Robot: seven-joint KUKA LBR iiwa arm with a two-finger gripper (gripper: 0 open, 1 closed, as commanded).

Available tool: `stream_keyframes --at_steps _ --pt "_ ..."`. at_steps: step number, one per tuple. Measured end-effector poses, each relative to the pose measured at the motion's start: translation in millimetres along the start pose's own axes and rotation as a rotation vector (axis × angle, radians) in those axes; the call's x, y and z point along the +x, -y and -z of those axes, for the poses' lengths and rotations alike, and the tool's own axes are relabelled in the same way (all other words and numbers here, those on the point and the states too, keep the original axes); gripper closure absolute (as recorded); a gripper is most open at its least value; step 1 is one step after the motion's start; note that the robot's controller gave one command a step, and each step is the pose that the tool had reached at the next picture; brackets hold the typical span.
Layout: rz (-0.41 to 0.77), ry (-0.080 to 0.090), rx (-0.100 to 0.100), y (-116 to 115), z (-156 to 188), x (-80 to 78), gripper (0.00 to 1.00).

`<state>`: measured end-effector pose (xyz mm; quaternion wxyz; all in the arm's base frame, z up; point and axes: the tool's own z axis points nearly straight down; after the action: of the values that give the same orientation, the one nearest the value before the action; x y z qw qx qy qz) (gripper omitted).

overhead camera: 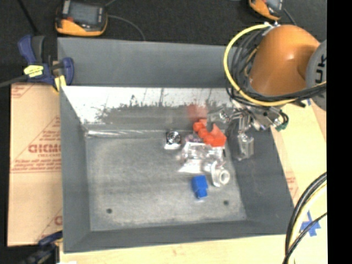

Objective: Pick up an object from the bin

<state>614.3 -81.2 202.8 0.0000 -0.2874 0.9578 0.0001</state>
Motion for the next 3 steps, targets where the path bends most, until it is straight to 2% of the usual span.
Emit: stream_keyframes --at_steps 1,2,3 --pt "-0.074 -0.003 -0.004 -18 -103 32.6 0.0" --pt "-0.077 0.022 0.018 -33 -124 37.0 0.0" --pt "-0.12 0.021 0.016 -67 -126 42.3 0.0"
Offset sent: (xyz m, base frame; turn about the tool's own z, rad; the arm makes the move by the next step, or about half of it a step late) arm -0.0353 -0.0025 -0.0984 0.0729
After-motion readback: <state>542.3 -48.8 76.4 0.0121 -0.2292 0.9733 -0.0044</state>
